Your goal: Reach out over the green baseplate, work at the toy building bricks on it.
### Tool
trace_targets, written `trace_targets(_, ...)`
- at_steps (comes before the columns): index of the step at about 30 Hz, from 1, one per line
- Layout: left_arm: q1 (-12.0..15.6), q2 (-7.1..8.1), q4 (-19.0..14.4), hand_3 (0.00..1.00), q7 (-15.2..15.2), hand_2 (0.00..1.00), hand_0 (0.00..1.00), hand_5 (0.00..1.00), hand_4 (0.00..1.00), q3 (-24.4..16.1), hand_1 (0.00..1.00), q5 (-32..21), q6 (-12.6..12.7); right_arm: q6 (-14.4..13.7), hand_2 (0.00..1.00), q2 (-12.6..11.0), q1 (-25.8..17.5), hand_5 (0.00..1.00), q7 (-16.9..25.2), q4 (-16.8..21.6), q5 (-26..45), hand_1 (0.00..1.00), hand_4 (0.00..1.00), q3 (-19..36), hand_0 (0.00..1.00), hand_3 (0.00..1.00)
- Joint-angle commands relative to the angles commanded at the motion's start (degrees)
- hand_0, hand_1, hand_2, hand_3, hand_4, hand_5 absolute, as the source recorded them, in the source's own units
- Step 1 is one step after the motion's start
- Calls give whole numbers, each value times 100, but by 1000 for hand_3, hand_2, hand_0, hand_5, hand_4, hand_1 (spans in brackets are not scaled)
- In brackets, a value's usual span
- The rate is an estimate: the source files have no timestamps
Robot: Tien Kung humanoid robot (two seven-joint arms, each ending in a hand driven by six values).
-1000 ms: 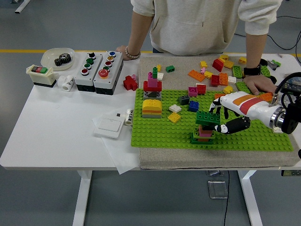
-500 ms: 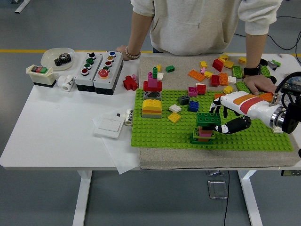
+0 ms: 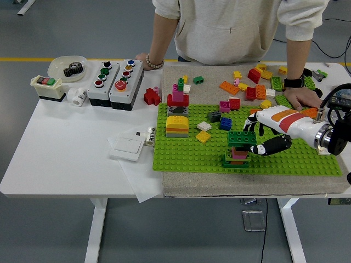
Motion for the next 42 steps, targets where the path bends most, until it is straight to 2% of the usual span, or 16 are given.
trace_targets(12,10,-2,6,860,10,693,473,858,971,-25,590,41,-10,-16,567,32,7,426,12,-55,46,430,822,-27,234,533)
trace_targets(27,-2,1,3,860,-6,692,472,860,972,7,588,-7,-4,-348,567,3,-33,428,151,17,170,440,823,196,250,528)
trace_targets(34,-9,7,1,859,-6,693,471,861,972,6,588,-4,-13,-416,579,-80,-102,428,177,263,161,456,828,328,267,535)
trace_targets(37,-13,5,1,859,-18,693,471,861,972,26,588,-36,-9,-537,579,-94,-177,428,204,466,8,456,828,384,267,535)
trace_targets(38,-14,5,1,859,-19,692,471,859,971,28,588,-40,-8,-561,645,-96,-192,438,210,506,-26,549,849,395,370,570)
trace_targets(42,-22,3,0,859,-26,692,471,859,971,34,588,-55,-3,-707,645,-110,-263,438,245,686,-183,549,849,476,370,570)
